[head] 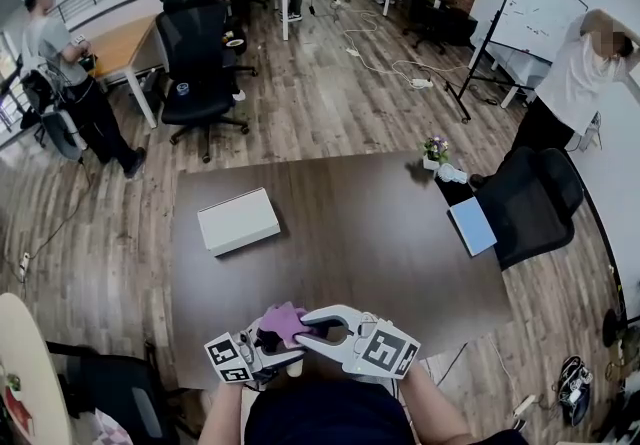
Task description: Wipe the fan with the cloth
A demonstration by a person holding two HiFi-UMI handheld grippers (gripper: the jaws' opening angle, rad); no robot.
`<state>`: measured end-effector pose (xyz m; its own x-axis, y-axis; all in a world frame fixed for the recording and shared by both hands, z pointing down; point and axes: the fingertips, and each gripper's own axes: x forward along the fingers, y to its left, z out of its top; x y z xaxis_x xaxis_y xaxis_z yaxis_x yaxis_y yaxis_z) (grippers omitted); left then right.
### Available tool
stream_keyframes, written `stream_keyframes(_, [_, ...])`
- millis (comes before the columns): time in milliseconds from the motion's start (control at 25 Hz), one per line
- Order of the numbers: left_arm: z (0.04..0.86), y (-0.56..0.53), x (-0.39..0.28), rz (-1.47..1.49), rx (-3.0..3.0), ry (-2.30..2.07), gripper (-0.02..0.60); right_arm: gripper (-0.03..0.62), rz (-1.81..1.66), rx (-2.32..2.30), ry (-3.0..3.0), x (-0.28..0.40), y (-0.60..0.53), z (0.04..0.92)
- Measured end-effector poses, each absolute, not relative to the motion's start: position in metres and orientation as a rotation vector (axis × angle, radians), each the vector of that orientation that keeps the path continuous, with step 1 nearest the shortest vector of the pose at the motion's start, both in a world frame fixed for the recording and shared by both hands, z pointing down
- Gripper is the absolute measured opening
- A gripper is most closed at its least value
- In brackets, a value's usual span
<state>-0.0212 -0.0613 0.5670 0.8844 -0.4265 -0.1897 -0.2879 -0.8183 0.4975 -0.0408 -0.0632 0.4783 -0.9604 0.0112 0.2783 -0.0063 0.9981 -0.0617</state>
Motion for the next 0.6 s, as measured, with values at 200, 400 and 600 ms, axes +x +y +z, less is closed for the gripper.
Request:
stream_keyframes(200, [0.571,-0.056,-0.019,-0.357,2.604,-0.513,0.360,0.072,0.249,0.133,-2.863,-0.036,-0.089,0.496])
stream_keyframes(400, [0.580,-0.055,-0.016,-0.280,2.621,-0.516,0.360,0.072,0.502,0.312,-2.844,-0.029,-0.113,0.523])
stream_keyframes(600, [0.602,-0.057,-0.012,-0.095,2.651,-0.561,0.360,0.072,0.589,0.418,-2.766,-0.021,-0.118,0.546])
